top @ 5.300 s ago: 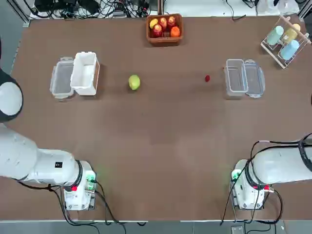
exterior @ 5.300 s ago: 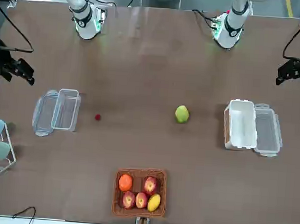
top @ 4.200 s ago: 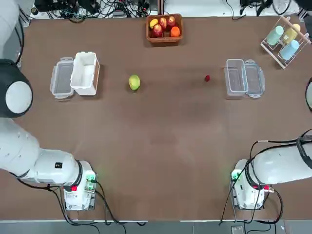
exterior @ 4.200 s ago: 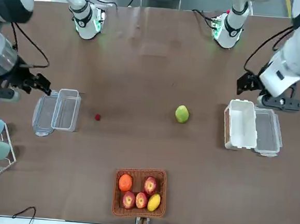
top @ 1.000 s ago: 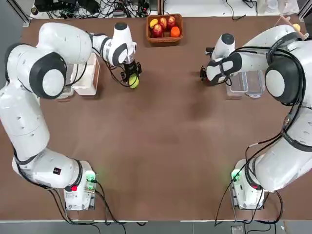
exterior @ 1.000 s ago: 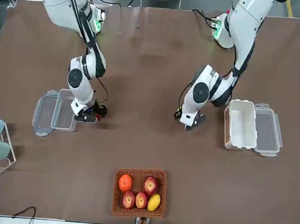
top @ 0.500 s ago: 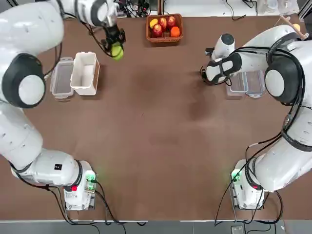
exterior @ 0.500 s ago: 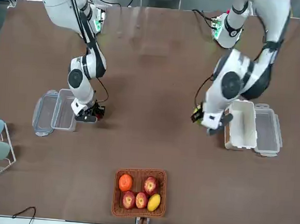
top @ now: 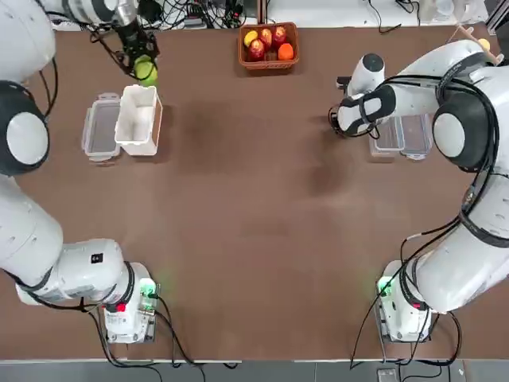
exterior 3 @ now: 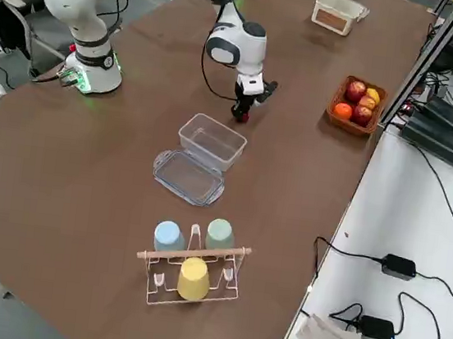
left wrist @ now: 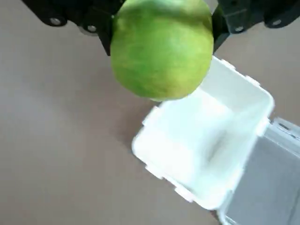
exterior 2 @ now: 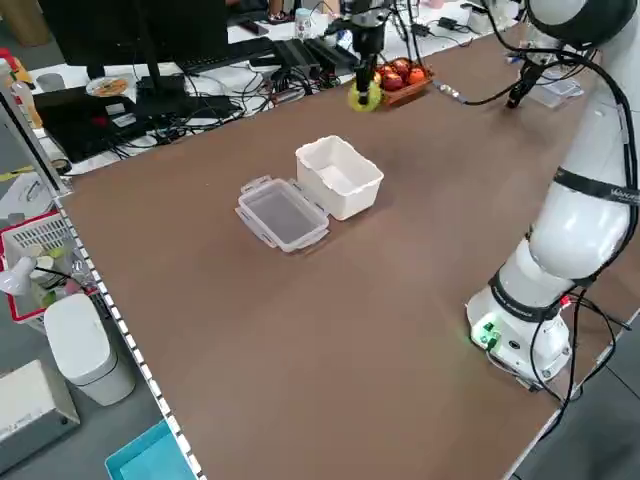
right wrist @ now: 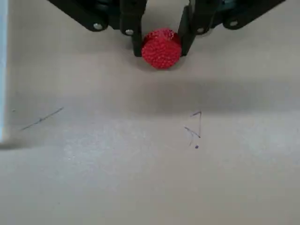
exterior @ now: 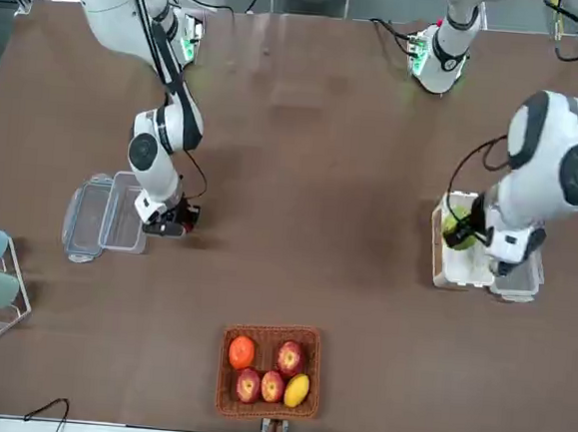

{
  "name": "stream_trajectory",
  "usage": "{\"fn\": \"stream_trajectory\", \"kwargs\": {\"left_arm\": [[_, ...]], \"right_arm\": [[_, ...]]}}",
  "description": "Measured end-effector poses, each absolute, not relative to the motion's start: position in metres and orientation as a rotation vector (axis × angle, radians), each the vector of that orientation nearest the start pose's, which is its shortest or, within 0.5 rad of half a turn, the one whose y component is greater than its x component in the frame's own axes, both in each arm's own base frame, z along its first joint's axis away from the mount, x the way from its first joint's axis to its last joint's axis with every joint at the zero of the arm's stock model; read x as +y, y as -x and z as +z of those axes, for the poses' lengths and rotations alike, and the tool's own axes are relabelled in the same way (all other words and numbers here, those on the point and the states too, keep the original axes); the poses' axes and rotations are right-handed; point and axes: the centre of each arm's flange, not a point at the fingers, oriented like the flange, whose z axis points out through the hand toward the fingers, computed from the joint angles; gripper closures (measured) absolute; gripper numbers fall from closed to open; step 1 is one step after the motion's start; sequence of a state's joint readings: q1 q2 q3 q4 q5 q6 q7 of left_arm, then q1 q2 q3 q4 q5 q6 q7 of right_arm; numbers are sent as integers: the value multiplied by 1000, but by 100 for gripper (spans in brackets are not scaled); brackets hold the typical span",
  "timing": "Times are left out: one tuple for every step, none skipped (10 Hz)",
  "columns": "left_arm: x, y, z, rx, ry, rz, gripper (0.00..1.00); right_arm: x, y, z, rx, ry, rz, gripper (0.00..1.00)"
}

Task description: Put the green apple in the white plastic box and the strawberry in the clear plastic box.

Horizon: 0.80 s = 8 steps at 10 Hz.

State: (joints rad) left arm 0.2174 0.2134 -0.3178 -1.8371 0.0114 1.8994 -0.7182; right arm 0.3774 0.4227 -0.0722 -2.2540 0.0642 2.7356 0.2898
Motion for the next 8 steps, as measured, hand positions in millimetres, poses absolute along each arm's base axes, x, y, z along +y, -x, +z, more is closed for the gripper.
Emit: {"fn": "stream_trajectory", "kwargs": {"left_arm": [[-25, -596, 395, -956, 2976, 250, 21], [-8, -599, 379, -959, 2965, 249, 21], [3, -603, 358, -966, 2960, 247, 21], [8, -606, 338, -976, 2964, 256, 21], [11, -607, 322, -983, 2967, 268, 21], [16, -607, 310, -998, 2965, 275, 21], [21, -605, 304, -1007, 2960, 285, 21], [22, -602, 300, -1008, 2956, 295, 21]], "right_arm": [[148, -530, 192, 72, 3132, -45, 65], [133, -542, 217, 89, 3137, 34, 65], [116, -552, 253, 99, 3133, 91, 65], [100, -555, 287, 84, 3125, 114, 66], [81, -553, 309, 54, 3117, 134, 66], [59, -551, 320, 27, 3111, 146, 66], [44, -549, 317, 12, 3108, 147, 66], [33, -546, 309, -12, 3107, 140, 66]]}}
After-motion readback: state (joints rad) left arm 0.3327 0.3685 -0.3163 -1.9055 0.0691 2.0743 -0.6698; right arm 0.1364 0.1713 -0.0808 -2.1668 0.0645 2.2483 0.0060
